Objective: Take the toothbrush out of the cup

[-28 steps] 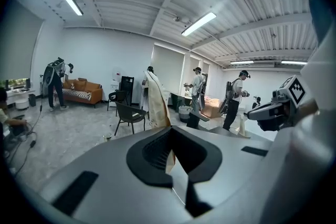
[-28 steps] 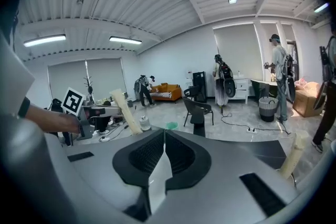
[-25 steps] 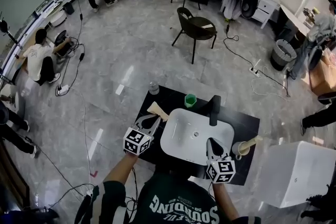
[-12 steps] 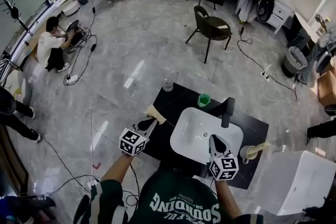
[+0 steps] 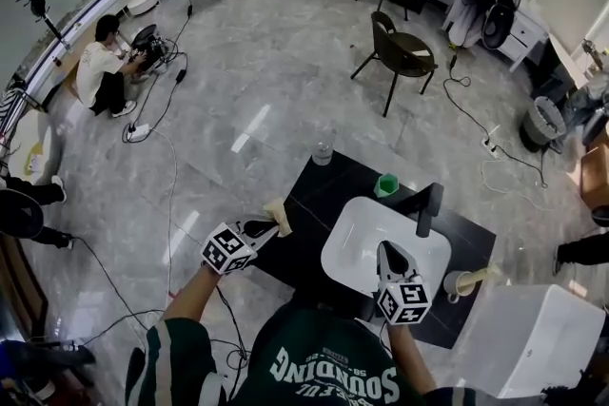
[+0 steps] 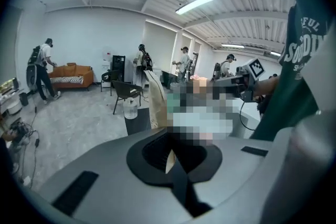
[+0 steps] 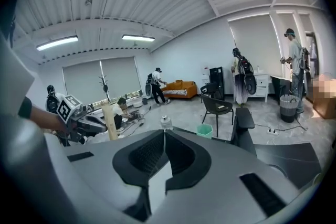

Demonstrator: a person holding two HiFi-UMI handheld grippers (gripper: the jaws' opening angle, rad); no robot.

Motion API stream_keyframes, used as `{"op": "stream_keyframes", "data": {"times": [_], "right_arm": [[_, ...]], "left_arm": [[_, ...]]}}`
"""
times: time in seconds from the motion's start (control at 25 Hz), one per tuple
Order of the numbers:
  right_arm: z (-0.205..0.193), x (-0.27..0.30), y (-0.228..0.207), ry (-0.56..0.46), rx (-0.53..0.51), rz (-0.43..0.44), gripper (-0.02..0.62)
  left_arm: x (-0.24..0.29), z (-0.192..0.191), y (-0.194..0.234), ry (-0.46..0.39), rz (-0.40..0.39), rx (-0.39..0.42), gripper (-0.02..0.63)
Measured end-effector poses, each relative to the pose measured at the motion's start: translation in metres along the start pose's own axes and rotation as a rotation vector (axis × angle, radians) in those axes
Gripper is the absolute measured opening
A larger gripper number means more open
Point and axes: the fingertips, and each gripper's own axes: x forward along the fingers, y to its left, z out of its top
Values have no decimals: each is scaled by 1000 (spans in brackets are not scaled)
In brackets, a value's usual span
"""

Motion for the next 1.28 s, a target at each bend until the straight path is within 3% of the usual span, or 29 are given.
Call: {"op": "stream_keyframes", "data": {"times": [0.44,0.64,0.84,1.28], "right_arm": [[0,1,-7,-18,24,-72,41],[-2,-5,-14,-23,28,-109,41],[-1,-14,-23,-34,37,-146,41],[-5,-23,-34,-31,57,-187,41]], "left_arm": [[0,-46,-12,335,-406,106,8],[14,-67,-18,478,-527,141,8],[35,-77,-15,506,-540,133,8],[72,-81,4,470,-454,125,8]]}}
